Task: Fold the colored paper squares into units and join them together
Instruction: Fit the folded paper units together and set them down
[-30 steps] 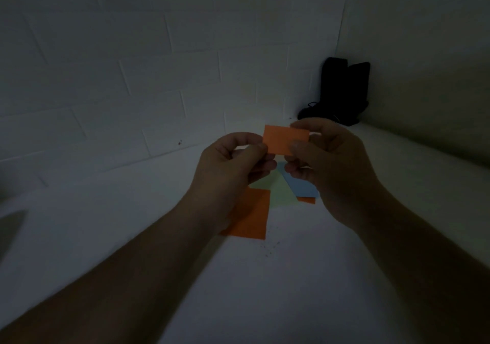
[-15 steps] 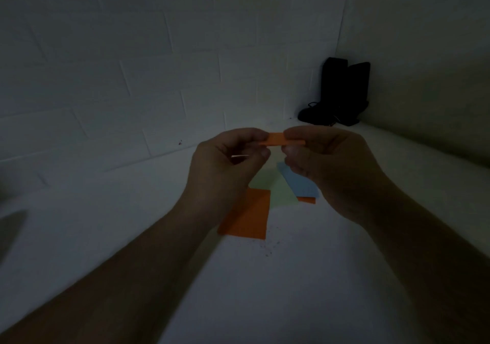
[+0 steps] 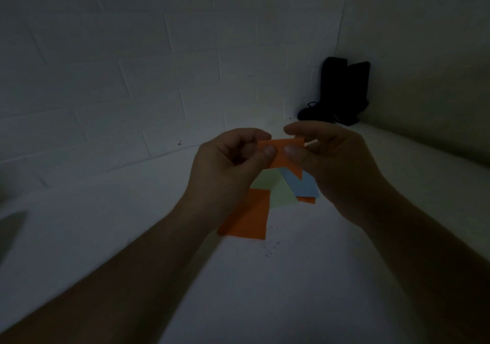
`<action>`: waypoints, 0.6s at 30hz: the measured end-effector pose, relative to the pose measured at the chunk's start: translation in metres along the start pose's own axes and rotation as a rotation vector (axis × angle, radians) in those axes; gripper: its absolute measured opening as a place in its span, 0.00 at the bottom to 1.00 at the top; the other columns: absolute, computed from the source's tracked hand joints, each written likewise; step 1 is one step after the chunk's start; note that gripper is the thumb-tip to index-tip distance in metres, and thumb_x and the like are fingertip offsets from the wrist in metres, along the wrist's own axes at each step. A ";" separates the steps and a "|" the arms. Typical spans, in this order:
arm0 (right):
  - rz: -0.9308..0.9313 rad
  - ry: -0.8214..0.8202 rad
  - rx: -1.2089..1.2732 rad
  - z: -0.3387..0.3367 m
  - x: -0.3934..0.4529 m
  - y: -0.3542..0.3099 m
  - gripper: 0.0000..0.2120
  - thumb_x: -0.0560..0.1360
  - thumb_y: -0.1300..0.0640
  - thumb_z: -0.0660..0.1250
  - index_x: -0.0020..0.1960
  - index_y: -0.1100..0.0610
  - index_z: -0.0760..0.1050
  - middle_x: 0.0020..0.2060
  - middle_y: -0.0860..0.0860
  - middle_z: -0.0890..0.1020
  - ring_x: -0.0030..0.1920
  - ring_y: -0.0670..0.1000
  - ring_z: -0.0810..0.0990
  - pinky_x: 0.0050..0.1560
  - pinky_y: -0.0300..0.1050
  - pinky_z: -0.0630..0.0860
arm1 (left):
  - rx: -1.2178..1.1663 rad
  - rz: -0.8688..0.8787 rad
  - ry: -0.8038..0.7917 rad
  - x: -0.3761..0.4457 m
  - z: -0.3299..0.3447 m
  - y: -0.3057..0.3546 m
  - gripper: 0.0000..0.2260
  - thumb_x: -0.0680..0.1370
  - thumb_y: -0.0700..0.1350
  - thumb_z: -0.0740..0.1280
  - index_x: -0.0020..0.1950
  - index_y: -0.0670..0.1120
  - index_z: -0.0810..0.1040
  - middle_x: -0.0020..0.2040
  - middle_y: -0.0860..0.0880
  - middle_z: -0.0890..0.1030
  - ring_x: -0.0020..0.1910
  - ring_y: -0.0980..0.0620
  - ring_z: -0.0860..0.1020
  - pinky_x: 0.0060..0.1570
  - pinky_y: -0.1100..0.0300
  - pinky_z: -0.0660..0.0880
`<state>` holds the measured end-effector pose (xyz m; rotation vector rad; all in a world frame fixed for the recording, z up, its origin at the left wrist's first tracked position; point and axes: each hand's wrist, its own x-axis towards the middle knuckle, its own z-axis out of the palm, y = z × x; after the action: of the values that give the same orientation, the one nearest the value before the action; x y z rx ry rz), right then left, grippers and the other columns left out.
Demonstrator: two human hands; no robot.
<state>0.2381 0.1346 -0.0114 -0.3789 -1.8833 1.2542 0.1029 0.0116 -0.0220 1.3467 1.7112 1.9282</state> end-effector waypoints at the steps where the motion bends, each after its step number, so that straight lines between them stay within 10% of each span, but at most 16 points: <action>1: -0.010 0.005 0.002 0.000 0.000 0.000 0.12 0.76 0.60 0.72 0.50 0.41 0.80 0.42 0.43 0.83 0.43 0.46 0.83 0.40 0.41 0.82 | -0.007 -0.005 -0.005 -0.001 0.001 0.001 0.06 0.78 0.41 0.74 0.54 0.49 0.85 0.43 0.42 0.84 0.47 0.44 0.85 0.50 0.54 0.84; 18: 0.046 0.055 0.033 0.001 0.002 0.001 0.10 0.76 0.60 0.72 0.41 0.45 0.82 0.37 0.42 0.85 0.42 0.46 0.84 0.45 0.47 0.81 | 0.001 -0.095 0.000 0.000 0.001 -0.001 0.04 0.76 0.46 0.75 0.51 0.50 0.86 0.42 0.47 0.87 0.46 0.49 0.87 0.52 0.45 0.84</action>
<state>0.2361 0.1355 -0.0112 -0.4371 -1.8146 1.2907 0.1030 0.0124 -0.0228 1.2417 1.7436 1.8753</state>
